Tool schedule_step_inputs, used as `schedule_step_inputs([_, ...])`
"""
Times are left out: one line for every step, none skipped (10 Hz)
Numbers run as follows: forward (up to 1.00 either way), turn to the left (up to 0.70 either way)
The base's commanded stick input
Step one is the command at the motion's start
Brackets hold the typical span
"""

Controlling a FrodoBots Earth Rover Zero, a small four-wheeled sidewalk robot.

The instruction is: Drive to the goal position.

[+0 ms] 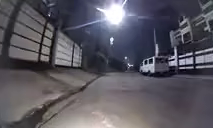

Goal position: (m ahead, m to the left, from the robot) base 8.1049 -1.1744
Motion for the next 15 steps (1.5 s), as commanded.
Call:
schedule_step_inputs([0.99, -0.02])
schedule_step_inputs([0.99, -0.01])
schedule_step_inputs([0.99, 0.0])
schedule_step_inputs([0.98, -0.2])
schedule_step_inputs([0.98, -0.39])
schedule_step_inputs([0.98, -0.39])
schedule_step_inputs([0.98, -0.39])
schedule_step_inputs([0.98, -0.39])
schedule_step_inputs([0.98, -0.38])
schedule_step_inputs([0.98, -0.39])
schedule_step_inputs([0.98, -0.34])
schedule_step_inputs([0.98, -0.27])
schedule_step_inputs([0.98, -0.2])
schedule_step_inputs([0.98, -0.11])
schedule_step_inputs([0.98, -0.02])
